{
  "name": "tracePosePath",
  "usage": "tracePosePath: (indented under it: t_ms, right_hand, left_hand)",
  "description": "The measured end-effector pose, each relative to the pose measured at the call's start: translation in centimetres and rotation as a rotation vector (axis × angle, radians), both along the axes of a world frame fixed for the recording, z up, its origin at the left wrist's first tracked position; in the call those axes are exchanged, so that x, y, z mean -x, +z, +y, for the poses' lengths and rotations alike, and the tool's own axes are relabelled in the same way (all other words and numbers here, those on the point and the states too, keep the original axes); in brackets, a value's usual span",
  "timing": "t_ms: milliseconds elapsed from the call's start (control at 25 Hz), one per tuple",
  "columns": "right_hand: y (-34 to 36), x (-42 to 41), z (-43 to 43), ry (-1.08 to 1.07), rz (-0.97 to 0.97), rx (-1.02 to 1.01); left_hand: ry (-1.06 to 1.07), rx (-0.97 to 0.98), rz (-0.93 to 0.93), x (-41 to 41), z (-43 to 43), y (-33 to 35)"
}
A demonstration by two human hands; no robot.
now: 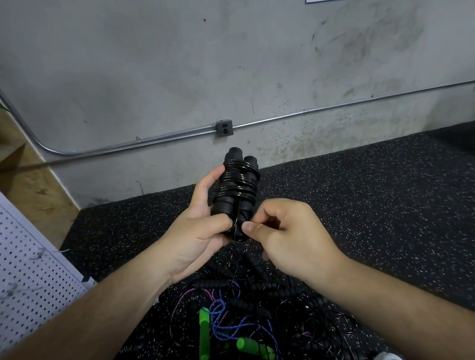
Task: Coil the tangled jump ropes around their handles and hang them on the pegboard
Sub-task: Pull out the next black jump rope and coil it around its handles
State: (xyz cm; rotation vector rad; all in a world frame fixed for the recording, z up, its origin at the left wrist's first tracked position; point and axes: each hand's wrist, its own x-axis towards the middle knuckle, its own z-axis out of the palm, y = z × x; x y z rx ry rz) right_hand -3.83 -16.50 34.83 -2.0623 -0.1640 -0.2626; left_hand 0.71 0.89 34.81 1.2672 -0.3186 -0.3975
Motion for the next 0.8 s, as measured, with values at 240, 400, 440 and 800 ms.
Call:
tracePosePath:
  t_ms: [240,400,440,800]
  right_hand:
    - [-0.4,-0.1,0.1,0.022,-0.090,0.077]
    - [-0.3,-0.3,-0.4,0.078,-0.300,0.337]
    - [-0.3,-0.3,-0.5,0.090,-0.311,0.362]
    - [-1.0,-0.7,-0.1,0.082,-0.473,0.458]
  left_hand:
    - [0.038,-0.044,-0.024,0.2,-0.3,-0.1]
    - [0.102,-0.091,-0.034,0.2,-0.5,0.3]
    - [0.112,-0.102,-0.035,0.2,-0.5,0.4]
    - [0.093,-0.165,-0.077,0.6,-0.1,-0.2]
